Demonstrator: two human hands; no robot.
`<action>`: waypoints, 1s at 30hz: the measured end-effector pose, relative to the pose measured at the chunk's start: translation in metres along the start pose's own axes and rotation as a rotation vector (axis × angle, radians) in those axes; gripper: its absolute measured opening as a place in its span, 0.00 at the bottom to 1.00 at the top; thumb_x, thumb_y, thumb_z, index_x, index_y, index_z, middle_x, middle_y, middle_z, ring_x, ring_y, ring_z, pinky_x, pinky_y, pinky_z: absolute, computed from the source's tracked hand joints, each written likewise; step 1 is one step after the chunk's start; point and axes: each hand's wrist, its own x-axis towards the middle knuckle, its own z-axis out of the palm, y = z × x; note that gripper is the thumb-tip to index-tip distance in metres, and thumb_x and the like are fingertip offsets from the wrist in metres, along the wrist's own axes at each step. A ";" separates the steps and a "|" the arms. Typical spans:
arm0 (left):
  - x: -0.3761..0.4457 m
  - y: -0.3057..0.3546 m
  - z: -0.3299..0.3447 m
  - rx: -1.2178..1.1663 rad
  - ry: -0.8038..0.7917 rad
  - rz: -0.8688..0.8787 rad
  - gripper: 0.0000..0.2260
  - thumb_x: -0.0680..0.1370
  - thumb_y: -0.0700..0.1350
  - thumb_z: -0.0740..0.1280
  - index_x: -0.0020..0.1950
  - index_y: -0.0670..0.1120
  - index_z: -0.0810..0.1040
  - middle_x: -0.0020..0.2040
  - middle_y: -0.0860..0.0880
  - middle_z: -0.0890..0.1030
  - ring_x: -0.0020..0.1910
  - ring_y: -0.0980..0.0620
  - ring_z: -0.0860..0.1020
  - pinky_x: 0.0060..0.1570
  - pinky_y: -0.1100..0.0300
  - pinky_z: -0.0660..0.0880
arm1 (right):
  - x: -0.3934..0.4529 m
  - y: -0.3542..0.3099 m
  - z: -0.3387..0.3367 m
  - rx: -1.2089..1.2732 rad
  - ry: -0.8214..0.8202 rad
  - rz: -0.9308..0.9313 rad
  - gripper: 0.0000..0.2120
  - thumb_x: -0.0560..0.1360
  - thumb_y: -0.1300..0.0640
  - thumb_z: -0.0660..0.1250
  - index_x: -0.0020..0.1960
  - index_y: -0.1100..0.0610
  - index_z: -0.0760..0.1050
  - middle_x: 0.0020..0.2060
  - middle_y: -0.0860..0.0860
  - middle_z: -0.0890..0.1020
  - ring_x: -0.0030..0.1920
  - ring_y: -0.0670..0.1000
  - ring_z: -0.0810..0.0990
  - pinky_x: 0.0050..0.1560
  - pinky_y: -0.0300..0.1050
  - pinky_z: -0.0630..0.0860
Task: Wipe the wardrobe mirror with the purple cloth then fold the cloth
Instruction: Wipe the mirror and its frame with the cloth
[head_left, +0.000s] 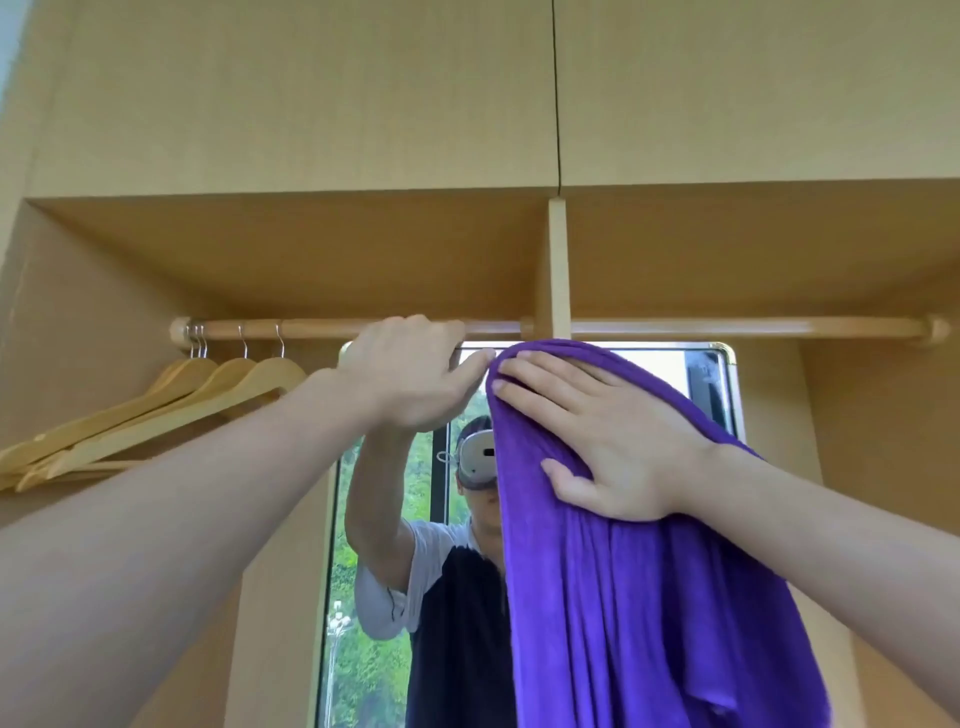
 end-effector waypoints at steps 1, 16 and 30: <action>0.004 -0.010 -0.005 -0.047 -0.059 -0.023 0.27 0.78 0.67 0.45 0.39 0.50 0.74 0.39 0.47 0.80 0.42 0.41 0.78 0.39 0.52 0.70 | 0.002 -0.001 0.000 -0.002 0.006 0.010 0.37 0.78 0.44 0.56 0.83 0.52 0.49 0.83 0.49 0.52 0.82 0.49 0.46 0.80 0.41 0.40; -0.011 -0.059 0.004 -0.311 0.053 -0.131 0.20 0.84 0.46 0.53 0.31 0.48 0.61 0.30 0.49 0.65 0.40 0.35 0.71 0.42 0.47 0.70 | 0.051 -0.063 0.018 0.036 -0.014 -0.046 0.37 0.80 0.48 0.55 0.84 0.55 0.44 0.83 0.50 0.45 0.82 0.47 0.39 0.81 0.44 0.42; -0.030 -0.048 0.019 -0.728 0.356 -0.370 0.18 0.75 0.50 0.51 0.38 0.43 0.76 0.36 0.46 0.79 0.41 0.42 0.74 0.41 0.48 0.70 | 0.004 -0.037 0.001 0.018 0.007 0.259 0.37 0.79 0.47 0.56 0.84 0.48 0.44 0.83 0.44 0.46 0.82 0.45 0.43 0.79 0.39 0.42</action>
